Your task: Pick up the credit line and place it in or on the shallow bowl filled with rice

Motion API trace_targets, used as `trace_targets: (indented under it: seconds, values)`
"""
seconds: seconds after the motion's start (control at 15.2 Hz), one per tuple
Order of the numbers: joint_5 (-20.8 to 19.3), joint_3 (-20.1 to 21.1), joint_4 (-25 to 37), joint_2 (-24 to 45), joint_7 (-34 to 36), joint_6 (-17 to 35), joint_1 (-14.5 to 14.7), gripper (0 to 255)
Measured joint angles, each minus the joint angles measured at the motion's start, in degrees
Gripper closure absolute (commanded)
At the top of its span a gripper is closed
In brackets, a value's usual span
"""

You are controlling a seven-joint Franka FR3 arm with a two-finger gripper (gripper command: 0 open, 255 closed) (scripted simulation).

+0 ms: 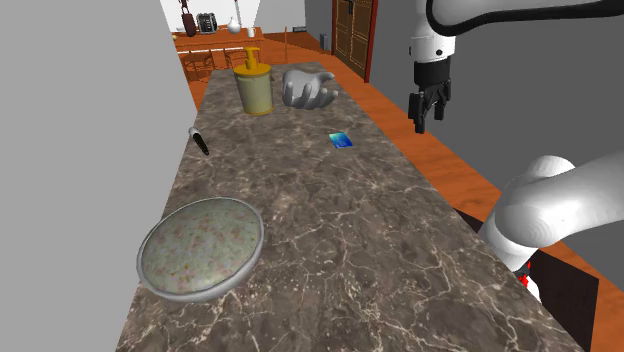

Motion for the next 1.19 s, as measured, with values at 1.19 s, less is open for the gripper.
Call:
trace_targets:
  seconds: [1.19]
  values:
    - [3.50, 13.39, 10.14, 21.44, 32.74, 26.54, -2.85, 0]
